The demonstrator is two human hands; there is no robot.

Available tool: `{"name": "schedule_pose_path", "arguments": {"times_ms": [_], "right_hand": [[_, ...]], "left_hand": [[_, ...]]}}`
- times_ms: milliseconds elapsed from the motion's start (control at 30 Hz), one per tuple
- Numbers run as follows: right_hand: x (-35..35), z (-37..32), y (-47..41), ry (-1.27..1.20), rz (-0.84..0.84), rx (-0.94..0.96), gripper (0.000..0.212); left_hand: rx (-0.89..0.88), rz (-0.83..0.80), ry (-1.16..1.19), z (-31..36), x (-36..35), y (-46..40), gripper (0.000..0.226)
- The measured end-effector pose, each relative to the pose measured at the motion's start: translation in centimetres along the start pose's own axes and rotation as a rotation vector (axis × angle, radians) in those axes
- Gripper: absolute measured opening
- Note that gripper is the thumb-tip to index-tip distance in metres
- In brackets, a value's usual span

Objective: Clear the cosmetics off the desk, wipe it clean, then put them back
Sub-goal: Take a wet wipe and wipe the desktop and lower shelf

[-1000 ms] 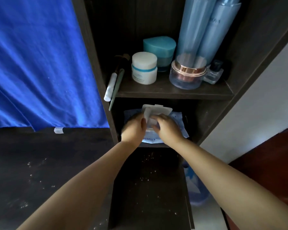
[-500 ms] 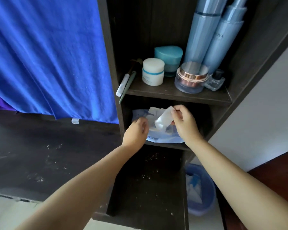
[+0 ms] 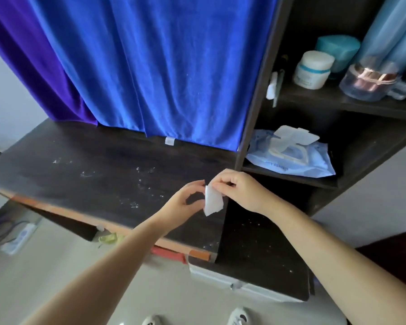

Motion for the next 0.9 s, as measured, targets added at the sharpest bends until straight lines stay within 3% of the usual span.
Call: {"name": "schedule_pose_path", "arguments": {"times_ms": [100, 267, 400, 533, 667, 800, 900], "right_hand": [[-2.7, -1.2, -0.9, -0.038, 0.011, -0.025, 0.019], [-6.5, -2.9, -1.7, -0.096, 0.066, -0.081, 0.021], [-6.4, -3.6, -1.1, -0.037, 0.198, -0.119, 0.021], [-4.2, -4.2, 0.4, 0.065, 0.351, -0.152, 0.02], [-5.2, -4.3, 0.6, 0.042, 0.301, -0.194, 0.02], [-3.6, -2.6, 1.4, 0.15, 0.346, -0.284, 0.021], [-2.8, -0.3, 2.1, 0.287, 0.212, -0.377, 0.021]], "left_hand": [[0.009, -0.058, -0.019, -1.6, 3.0, 1.7, 0.007], [-0.046, -0.204, 0.059, -2.0, 5.6, 3.8, 0.026], [-0.036, -0.229, -0.032, -1.9, 6.3, 4.0, 0.009], [0.058, -0.369, 0.081, -2.9, 5.7, 4.2, 0.018], [0.083, -0.318, 0.01, -3.2, 3.5, 3.7, 0.01], [0.114, -0.189, 0.011, -4.1, 5.1, 2.7, 0.019], [0.261, -0.324, 0.086, -5.9, 4.8, 2.4, 0.017]]}}
Point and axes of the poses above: each hand's wrist, its own y-axis away from the middle knuckle, its own x-axis out of the back of the hand, z = x × y, the point moved 8 cm from there along -y, towards the middle knuckle, and after that the axes turned 12 degrees about x, right-handed, at the moved point
